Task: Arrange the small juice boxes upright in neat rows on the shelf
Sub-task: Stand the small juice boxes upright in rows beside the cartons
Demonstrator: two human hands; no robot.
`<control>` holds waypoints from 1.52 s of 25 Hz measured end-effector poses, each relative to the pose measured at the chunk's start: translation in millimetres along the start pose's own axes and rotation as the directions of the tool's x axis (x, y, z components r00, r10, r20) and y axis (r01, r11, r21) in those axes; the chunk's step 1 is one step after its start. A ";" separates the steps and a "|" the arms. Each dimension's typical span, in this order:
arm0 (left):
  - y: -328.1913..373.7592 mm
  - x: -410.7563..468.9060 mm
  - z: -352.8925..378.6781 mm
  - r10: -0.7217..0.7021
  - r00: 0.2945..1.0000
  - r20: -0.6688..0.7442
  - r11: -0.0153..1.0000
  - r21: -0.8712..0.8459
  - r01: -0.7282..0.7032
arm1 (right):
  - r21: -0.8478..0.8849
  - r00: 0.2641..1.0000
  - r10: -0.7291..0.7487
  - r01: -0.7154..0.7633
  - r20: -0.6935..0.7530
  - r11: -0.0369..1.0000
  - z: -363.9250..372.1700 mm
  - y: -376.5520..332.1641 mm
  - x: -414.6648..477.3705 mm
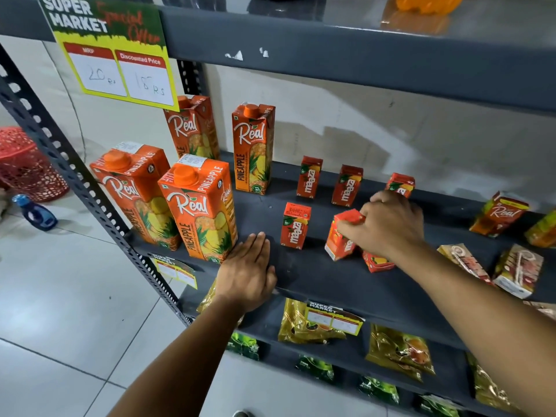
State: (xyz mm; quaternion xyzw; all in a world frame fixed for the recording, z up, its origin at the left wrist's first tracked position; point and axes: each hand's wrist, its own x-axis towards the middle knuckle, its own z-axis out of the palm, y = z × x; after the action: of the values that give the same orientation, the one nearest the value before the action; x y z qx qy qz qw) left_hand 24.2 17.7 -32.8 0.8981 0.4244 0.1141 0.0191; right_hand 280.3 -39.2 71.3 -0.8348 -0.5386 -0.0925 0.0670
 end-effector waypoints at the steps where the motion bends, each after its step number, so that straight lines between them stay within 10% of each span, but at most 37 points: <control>1: -0.1 -0.2 -0.5 0.002 1.000 -0.001 1.000 -0.004 -0.002 | -0.020 0.999 -0.004 0.004 0.032 1.000 -3.5 -4.4 3.5; 15: 0.3 -0.7 -1.1 -0.004 1.000 -0.007 1.000 -0.011 0.004 | 0.257 0.999 -0.015 0.026 -0.048 0.966 12.3 7.9 -10.7; 20: 0.3 -1.2 -1.5 -0.002 1.000 -0.012 1.000 -0.008 0.001 | 0.243 0.982 0.037 -0.083 0.187 0.967 8.7 17.1 -1.9; 26: 0.7 -1.1 -1.1 -0.005 1.000 -0.015 1.000 -0.002 0.005 | 0.404 0.909 -0.270 0.129 0.316 0.906 -7.6 21.1 15.7; 34: -0.9 -0.5 1.7 -0.004 1.000 -0.012 1.000 -0.003 0.004 | 0.201 0.925 -0.257 0.206 0.278 0.958 -11.9 4.4 24.4; 38: -2.0 -0.3 3.1 -0.005 1.000 -0.011 1.000 -0.008 0.005 | 0.373 0.911 -0.309 0.195 0.275 0.907 -8.9 1.9 22.0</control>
State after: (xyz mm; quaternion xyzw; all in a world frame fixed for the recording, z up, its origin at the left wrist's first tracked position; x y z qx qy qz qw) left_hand 23.1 18.9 -36.1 0.8963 0.4262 0.1209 0.0205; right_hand 290.2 -22.3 84.9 -0.7367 -0.6544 0.1333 0.1060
